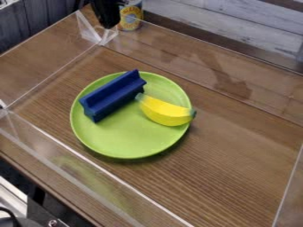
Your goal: Put the blue object in the green plate
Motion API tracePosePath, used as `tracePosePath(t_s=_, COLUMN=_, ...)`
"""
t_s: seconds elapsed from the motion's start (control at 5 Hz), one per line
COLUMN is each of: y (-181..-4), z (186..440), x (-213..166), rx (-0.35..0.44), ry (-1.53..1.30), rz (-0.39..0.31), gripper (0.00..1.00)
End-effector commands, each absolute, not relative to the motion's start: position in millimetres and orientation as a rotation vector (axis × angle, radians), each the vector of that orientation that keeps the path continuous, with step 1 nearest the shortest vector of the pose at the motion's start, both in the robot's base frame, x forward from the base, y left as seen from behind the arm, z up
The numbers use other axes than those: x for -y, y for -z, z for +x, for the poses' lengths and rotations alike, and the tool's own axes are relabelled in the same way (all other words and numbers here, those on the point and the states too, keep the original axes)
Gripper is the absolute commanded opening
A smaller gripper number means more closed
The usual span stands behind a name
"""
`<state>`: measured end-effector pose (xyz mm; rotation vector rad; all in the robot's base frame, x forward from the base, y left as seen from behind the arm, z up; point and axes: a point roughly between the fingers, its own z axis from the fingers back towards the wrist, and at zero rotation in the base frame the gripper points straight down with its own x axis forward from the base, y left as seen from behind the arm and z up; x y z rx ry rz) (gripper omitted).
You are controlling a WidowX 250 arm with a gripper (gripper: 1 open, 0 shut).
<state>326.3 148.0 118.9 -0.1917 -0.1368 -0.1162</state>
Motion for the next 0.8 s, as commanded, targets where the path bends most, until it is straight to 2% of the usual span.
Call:
tracePosePath(t_s=0.0, y=-130.8, z=321, x=-150, rx=0.172, ry=0.173, rz=-0.163, gripper=0.0)
tracePosePath(t_s=0.2, y=-124.5, z=326, x=-158, rx=0.174, ry=0.155, rz=-0.158, gripper=1.0)
tracePosePath(t_s=0.4, y=-118.6, z=330, x=-164, rx=0.178, ry=0.137, rz=-0.156, gripper=0.0)
tracePosePath(t_s=0.6, y=-114.1, z=330, x=-159, rx=0.182, ry=0.115, rz=-0.155, gripper=0.0)
